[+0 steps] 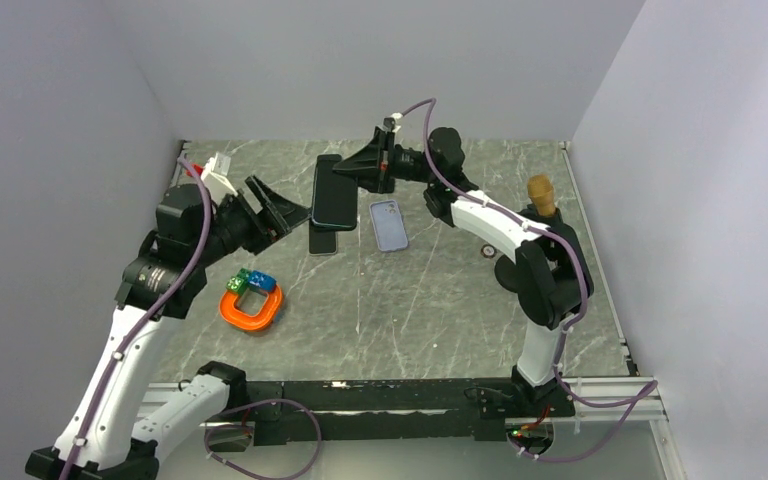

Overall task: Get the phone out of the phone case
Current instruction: Remove the phone case from the phone.

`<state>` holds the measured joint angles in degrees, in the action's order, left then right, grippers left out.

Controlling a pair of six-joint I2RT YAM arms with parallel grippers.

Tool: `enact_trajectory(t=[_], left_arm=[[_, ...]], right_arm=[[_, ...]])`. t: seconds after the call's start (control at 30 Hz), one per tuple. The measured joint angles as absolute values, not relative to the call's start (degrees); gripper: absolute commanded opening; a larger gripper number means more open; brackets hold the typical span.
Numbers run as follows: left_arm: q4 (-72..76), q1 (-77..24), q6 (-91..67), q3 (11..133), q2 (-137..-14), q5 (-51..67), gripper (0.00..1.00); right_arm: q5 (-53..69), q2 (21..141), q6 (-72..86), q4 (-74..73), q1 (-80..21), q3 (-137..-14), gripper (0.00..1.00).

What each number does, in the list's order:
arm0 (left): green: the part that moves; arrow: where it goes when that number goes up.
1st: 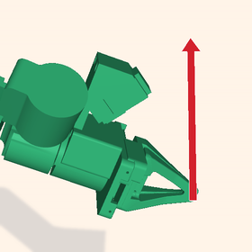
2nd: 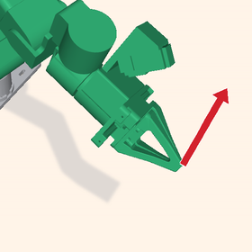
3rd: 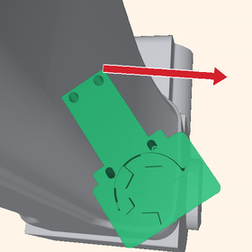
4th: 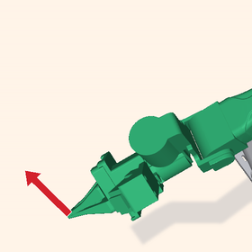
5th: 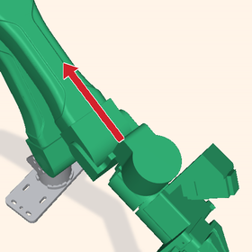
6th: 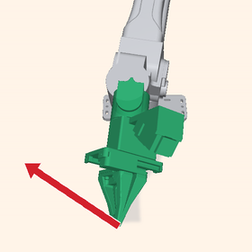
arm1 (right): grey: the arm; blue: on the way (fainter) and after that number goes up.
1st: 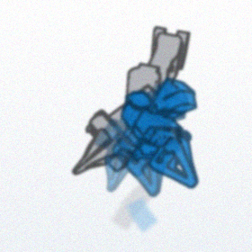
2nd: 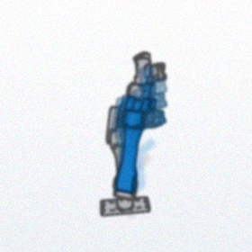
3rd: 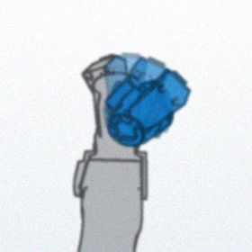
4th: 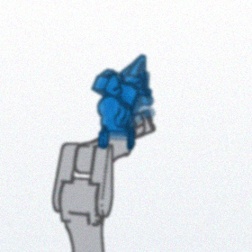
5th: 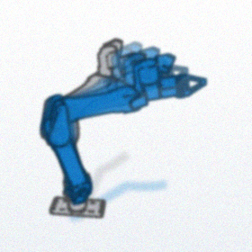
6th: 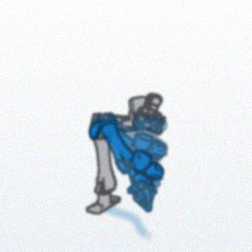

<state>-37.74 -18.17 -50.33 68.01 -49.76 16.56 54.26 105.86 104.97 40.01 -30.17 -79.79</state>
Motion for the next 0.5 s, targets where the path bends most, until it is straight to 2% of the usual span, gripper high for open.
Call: enact_trajectory(t=[0.07,0.17,0.23,0.3,0.4,0.5], left_arm=[[-37.26,-17.69,-54.39,66.83,-48.88,18.04,0.88],[-38.24,-17.5,-57.1,66.78,-47.44,18.02,0.85],[-40.62,-17.56,-57.17,68.62,-47.0,16.34,0.8],[-43.24,-17.58,-56.86,70.83,-46.94,13.8,0.7],[-43.55,-17.47,-56.73,71.72,-46.15,12.38,0.7],[-37.82,-17.43,-59.42,69.45,-45.15,16.38,0.66]], right_arm=[[54.61,105.82,104.51,39.4,-29.89,-80.16,0.0],[54.41,105.75,102.54,38.65,-28.95,-80.29,0.0],[53.93,105.75,101.84,37.98,-28.38,-79.94,0.0],[53.74,105.75,101.14,37.74,-27.88,-79.59,0.0],[53.08,105.75,99.92,36.64,-26.96,-79.0,0.0],[52.8,105.75,98.41,35.51,-26.55,-79.0,0.0]])
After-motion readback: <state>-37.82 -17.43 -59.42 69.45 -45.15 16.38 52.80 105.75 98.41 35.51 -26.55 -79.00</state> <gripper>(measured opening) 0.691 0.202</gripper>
